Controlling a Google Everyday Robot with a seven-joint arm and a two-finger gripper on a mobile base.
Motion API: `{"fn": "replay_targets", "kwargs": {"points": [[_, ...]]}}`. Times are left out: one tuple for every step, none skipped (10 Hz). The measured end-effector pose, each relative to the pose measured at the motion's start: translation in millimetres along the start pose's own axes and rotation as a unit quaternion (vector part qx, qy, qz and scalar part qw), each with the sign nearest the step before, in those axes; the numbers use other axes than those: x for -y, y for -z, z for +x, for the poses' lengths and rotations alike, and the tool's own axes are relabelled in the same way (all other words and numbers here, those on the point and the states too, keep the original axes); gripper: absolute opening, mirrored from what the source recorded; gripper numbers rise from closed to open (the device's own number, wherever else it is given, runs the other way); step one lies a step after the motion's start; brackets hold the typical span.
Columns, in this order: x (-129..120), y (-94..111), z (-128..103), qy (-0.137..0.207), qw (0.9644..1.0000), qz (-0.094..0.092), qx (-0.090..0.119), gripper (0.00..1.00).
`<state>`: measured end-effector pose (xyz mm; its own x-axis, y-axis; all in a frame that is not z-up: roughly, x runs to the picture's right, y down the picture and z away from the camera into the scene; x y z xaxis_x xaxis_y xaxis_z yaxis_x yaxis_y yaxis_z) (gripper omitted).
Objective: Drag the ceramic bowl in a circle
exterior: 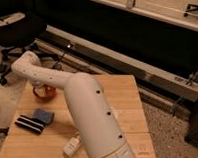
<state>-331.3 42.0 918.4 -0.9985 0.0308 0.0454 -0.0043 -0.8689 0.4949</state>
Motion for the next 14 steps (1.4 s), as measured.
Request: {"fn": "replay_targets", "kwargs": {"points": [[-11.5,-13.3,-11.3,-0.011,0.9998,0.004,0.017,0.8],[-21.1,-25.7,-24.9,-0.024,0.9991,0.008,0.033,0.8],[-34.2,-42.9,-46.2,-0.044,0.9974,0.013,0.055,0.8],[-43.1,-52.6,-61.2,-0.061,0.9957,0.016,0.067,0.8],[-55.2,-62.5,-82.6,-0.085,0.993,0.019,0.079,0.8],[-66.0,-68.5,-104.0,-0.11,0.99,0.023,0.085,0.8],[-77.6,-73.5,-132.0,-0.137,0.986,0.025,0.092,0.8],[-86.2,-77.2,-160.8,-0.16,0.9816,0.027,0.1,0.8],[-92.3,-81.3,-193.1,-0.183,0.9764,0.03,0.11,0.8],[-93.6,-86.5,-220.8,-0.202,0.9713,0.036,0.119,0.8],[-89.4,-94.4,-245.9,-0.223,0.9655,0.048,0.125,0.8],[-83.2,-98.5,-262.9,-0.241,0.9606,0.061,0.125,0.8],[-74.5,-103.7,-278.6,-0.26,0.955,0.077,0.121,0.8],[-66.3,-108.3,-291.8,-0.276,0.9499,0.092,0.114,0.8]]}}
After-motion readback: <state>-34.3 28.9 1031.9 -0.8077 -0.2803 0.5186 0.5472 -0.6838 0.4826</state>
